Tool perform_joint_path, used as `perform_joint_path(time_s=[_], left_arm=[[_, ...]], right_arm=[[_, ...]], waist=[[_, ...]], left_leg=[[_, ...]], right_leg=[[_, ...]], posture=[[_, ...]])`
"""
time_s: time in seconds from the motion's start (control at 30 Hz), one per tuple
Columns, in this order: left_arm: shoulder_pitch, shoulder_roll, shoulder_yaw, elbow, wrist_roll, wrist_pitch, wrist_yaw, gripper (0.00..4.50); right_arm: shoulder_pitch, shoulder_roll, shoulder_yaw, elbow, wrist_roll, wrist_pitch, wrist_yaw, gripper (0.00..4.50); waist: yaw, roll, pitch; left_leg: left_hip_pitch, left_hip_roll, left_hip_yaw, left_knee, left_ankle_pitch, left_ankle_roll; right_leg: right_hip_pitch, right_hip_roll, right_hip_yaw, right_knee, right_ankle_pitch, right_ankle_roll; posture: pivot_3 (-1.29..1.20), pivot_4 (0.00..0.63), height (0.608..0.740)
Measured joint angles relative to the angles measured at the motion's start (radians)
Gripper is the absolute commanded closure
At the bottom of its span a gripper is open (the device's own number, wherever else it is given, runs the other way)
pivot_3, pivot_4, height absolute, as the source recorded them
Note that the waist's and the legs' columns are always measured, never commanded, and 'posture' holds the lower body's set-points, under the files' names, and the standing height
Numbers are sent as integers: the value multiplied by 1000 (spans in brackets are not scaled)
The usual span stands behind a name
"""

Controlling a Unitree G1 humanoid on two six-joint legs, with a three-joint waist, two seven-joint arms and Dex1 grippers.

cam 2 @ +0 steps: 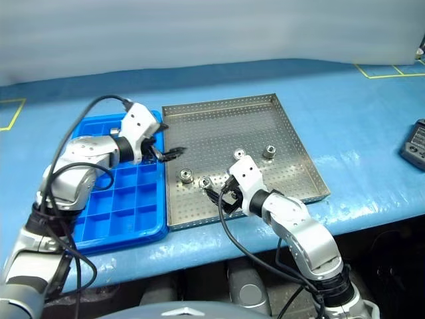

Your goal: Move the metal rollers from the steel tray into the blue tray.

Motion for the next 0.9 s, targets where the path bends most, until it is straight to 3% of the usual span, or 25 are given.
perform_joint_path(time_s=[0.33,0.73,0.83,0.9], left_arm=[[-137,55,-264,227,177,-240,-332,21],[-218,38,-374,369,377,-371,-487,21],[-218,33,-377,383,397,-371,-507,593],[-218,22,-377,383,413,-371,-516,1243]], right_arm=[[34,19,-6,-19,-1,-1,-38,0],[53,30,-6,-25,-3,-19,-64,0],[58,31,-6,-26,-3,-22,-65,0],[59,33,-6,-26,-3,-23,-65,0]], waist=[[-39,0,0],[-72,0,0],[-79,0,0],[-81,0,0]], left_leg=[[0,0,0,-2,0,0],[-1,0,0,-3,0,0],[-1,0,0,-3,0,0],[-1,0,0,-3,0,0]], right_leg=[[-1,0,0,0,-1,-1],[-2,0,0,0,-1,-1],[-2,0,0,0,-1,-1],[-2,0,0,0,-1,-1]], posture=[[-255,150,740],[-278,150,740],[-275,150,740],[-273,150,740]])
